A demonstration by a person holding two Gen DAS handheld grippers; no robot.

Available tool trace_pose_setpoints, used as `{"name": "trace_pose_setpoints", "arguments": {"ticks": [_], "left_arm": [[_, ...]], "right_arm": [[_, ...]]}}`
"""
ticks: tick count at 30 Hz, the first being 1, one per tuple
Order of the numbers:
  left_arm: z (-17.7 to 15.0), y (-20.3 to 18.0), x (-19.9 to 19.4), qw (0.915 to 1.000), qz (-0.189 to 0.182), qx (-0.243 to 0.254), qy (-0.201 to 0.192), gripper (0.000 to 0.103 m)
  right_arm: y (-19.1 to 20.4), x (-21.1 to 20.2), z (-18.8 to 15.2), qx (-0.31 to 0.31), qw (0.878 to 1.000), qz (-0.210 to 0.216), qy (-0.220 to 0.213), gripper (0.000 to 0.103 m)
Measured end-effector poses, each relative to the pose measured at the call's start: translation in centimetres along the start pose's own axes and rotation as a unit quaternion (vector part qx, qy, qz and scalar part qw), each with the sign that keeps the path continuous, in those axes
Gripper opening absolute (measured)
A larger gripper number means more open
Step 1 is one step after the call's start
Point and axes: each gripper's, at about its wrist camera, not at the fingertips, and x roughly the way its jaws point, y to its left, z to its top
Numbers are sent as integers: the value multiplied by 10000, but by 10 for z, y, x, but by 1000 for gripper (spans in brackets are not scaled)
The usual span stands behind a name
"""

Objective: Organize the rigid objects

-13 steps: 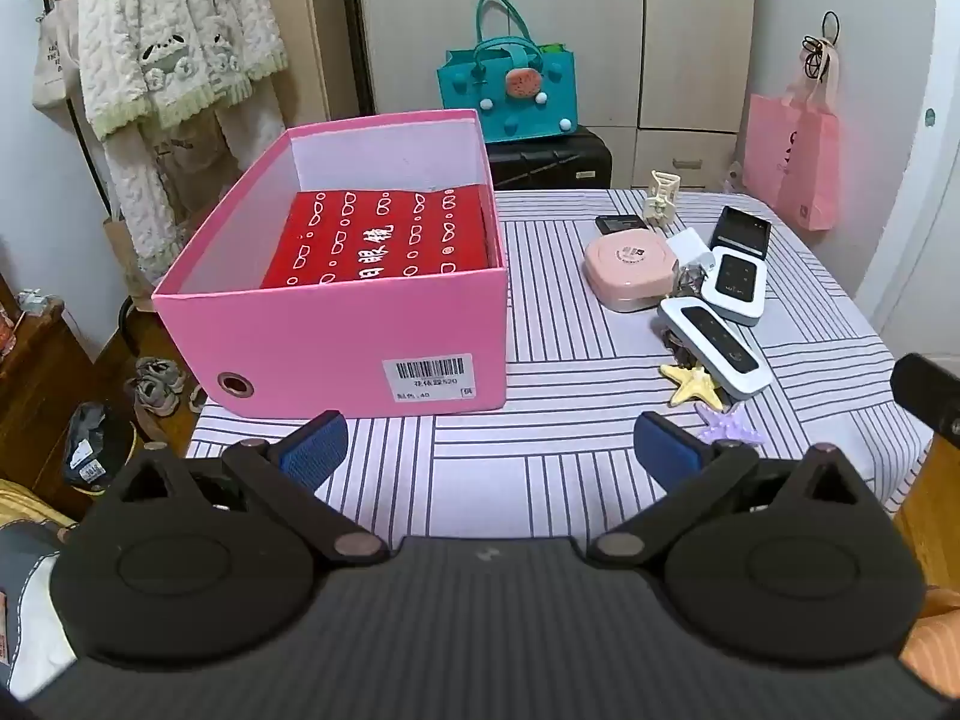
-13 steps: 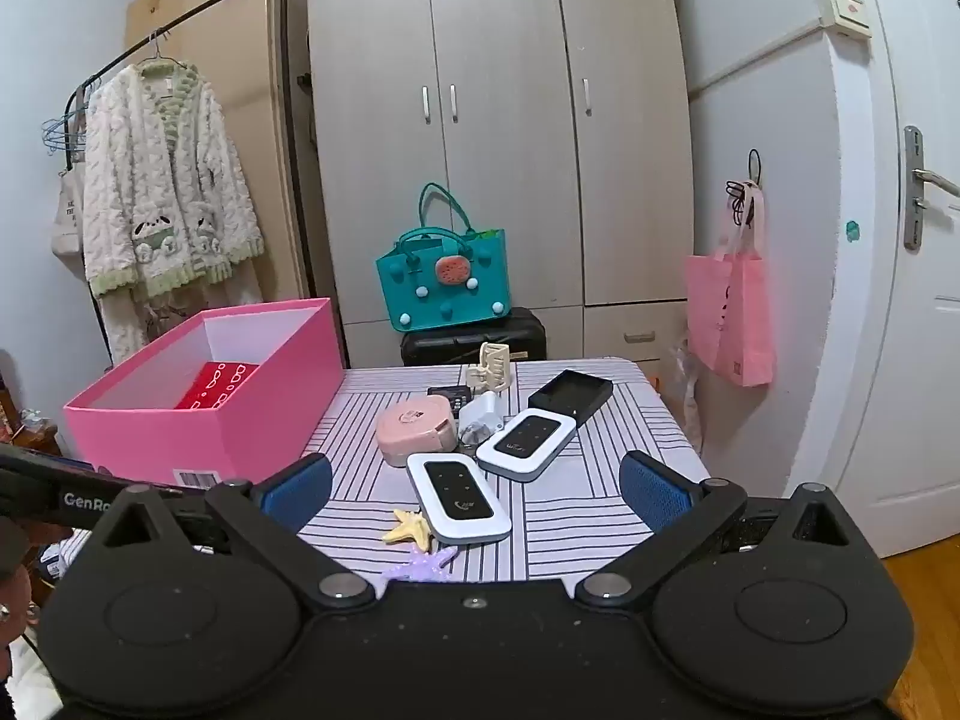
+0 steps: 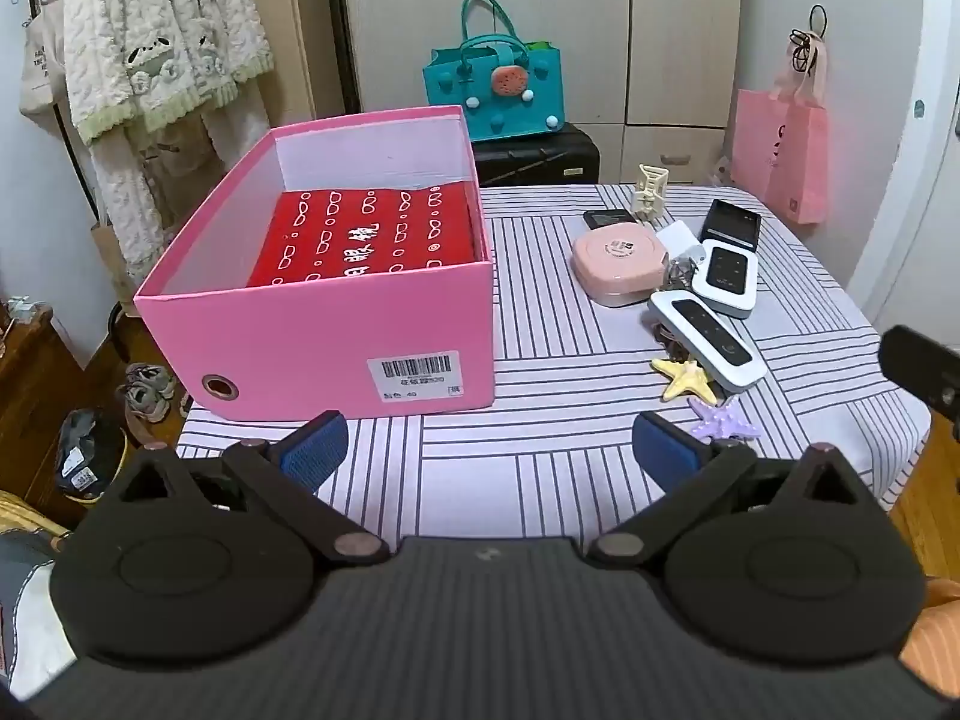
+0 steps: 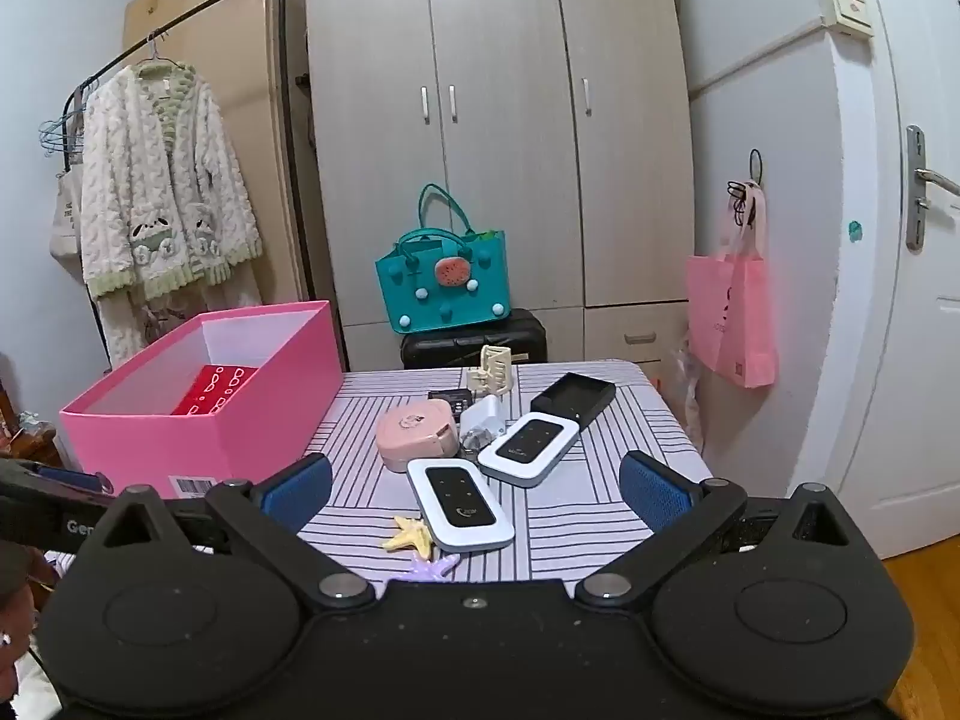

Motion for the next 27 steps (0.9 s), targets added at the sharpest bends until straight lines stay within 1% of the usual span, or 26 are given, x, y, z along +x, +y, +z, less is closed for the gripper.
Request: {"name": "trace_pose_setpoints", "arguments": {"ticks": [7,11,16,22,27], "left_arm": [[0,2,3,10000,72,-34,-8,102],[-2,1,4,9998,198,56,-77,102],[-4,7,8,9998,187,-21,-68,102],[-7,9,9,9997,222,3,-48,102],[-8,10,7,9996,243,-4,-133,103]], "right_arm": [[1,3,-2,-79,9999,59,40,103],[-2,5,-3,-103,9999,19,37,103],[-2,6,-3,-104,9999,-32,34,103],[-2,8,-6,-72,9999,-7,89,103],[-2,8,-6,-59,9999,-21,90,103]]}}
